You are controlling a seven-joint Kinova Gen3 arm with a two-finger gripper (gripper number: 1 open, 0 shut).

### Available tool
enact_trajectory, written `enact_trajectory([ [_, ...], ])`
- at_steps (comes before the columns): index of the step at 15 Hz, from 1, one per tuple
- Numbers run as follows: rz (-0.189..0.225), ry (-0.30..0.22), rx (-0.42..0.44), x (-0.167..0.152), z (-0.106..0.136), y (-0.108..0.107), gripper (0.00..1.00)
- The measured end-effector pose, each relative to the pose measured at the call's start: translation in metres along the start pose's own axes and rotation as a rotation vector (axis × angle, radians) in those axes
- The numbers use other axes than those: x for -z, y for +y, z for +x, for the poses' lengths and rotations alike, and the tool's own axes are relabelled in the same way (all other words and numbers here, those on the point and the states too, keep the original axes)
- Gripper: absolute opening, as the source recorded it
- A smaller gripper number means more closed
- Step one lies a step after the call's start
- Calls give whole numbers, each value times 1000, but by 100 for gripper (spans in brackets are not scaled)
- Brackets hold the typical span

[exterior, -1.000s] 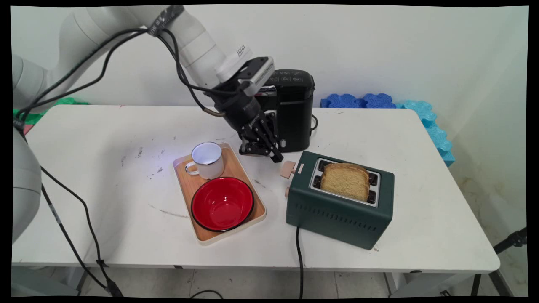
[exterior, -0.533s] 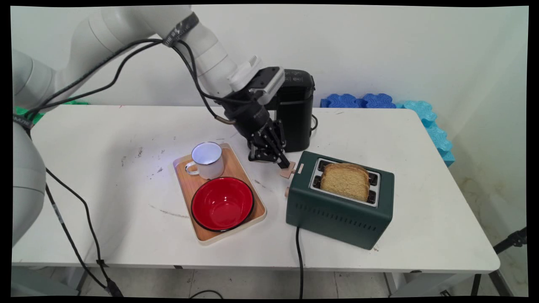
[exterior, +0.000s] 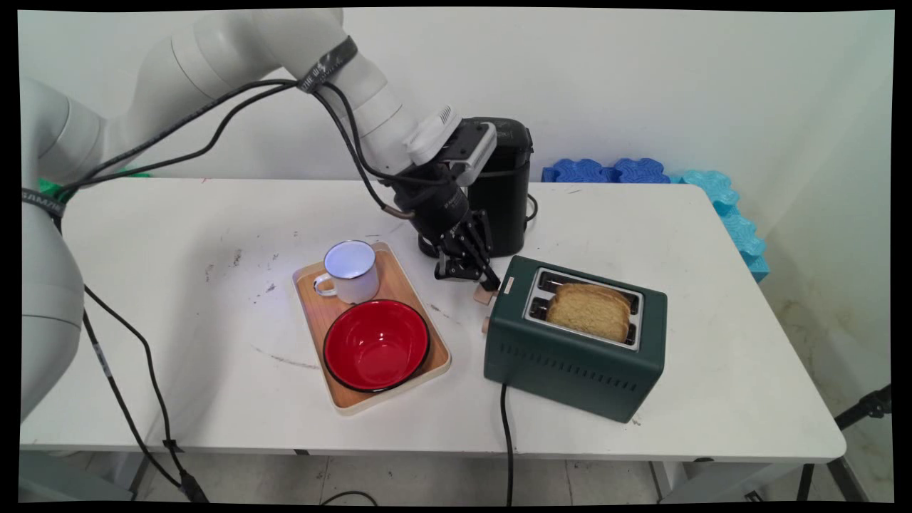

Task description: Press the toaster switch

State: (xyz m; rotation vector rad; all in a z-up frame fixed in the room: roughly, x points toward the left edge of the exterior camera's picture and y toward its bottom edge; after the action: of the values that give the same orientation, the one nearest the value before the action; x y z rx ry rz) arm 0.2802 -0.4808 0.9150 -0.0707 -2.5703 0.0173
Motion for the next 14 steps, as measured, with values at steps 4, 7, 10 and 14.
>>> enact_trajectory([
  [4, -4, -13, 35, -7, -4, 2, 0],
  [7, -2, -17, 54, -12, -7, 2, 0],
  [10, 7, -19, 72, -15, -9, 1, 0],
  [14, 11, -22, 93, -19, -14, -1, 0],
])
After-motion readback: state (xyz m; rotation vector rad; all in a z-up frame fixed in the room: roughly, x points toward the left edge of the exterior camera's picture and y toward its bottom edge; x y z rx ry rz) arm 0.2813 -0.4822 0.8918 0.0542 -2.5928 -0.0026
